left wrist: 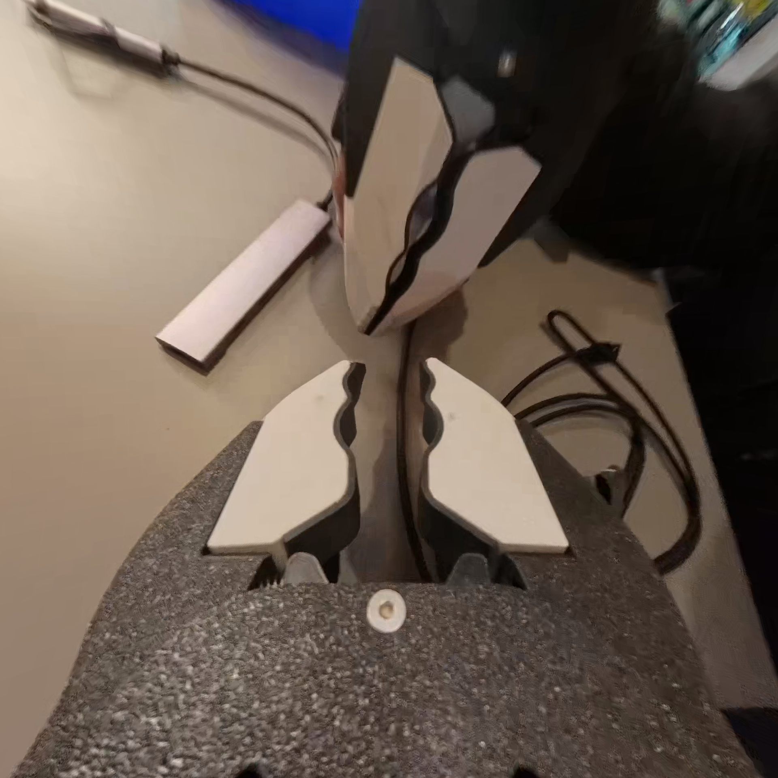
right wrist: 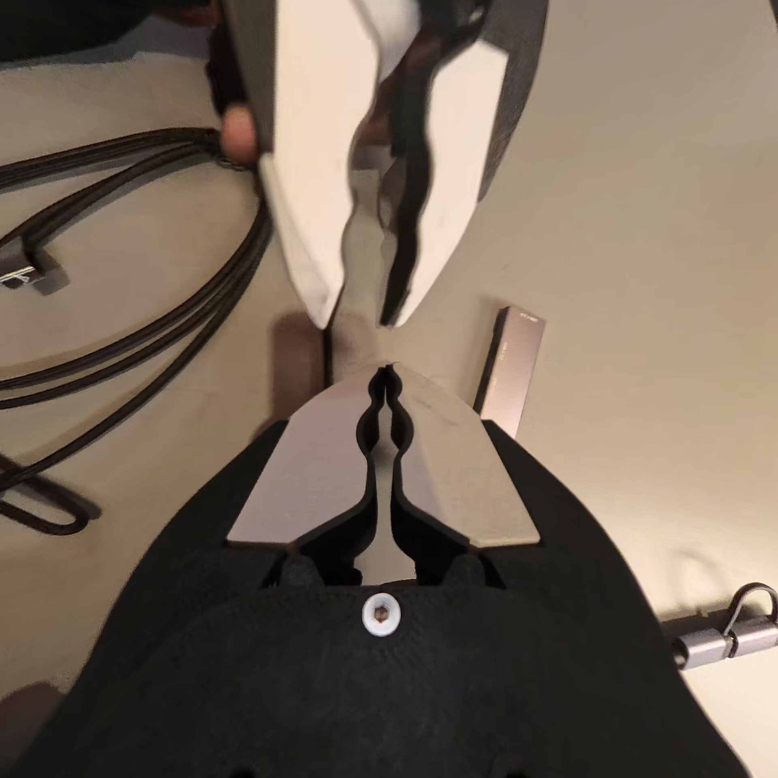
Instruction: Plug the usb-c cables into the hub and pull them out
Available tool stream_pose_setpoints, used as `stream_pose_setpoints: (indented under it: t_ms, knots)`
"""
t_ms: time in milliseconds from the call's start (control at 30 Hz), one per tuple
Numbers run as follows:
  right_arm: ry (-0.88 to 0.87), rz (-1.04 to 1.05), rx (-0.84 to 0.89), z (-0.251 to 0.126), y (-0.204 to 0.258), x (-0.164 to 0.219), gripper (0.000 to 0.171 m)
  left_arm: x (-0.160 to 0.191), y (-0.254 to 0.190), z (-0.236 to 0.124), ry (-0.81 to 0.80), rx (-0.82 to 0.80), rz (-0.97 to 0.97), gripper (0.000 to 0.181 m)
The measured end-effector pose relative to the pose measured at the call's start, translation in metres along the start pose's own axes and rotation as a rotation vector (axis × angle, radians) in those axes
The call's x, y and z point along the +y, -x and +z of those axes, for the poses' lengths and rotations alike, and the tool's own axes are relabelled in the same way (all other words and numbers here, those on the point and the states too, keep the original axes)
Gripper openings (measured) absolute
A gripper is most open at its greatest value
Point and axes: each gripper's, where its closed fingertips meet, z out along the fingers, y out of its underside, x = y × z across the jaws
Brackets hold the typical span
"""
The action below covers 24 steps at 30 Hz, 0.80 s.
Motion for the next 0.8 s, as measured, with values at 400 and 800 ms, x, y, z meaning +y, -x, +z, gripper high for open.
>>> stream_pose_setpoints:
  t_ms: [400, 800]
  knots:
    - [0.150, 0.118, -0.132, -0.013, 0.026, 0.023, 0.028, 0.011, -0.003, 0.013, 0.105, -0.060, 0.127, 0.024]
    - [0.146, -0.014, -0.096, 0.000, 0.022, 0.020, 0.003, 0.013, -0.006, 0.013, 0.119, -0.061, 0.173, 0.028]
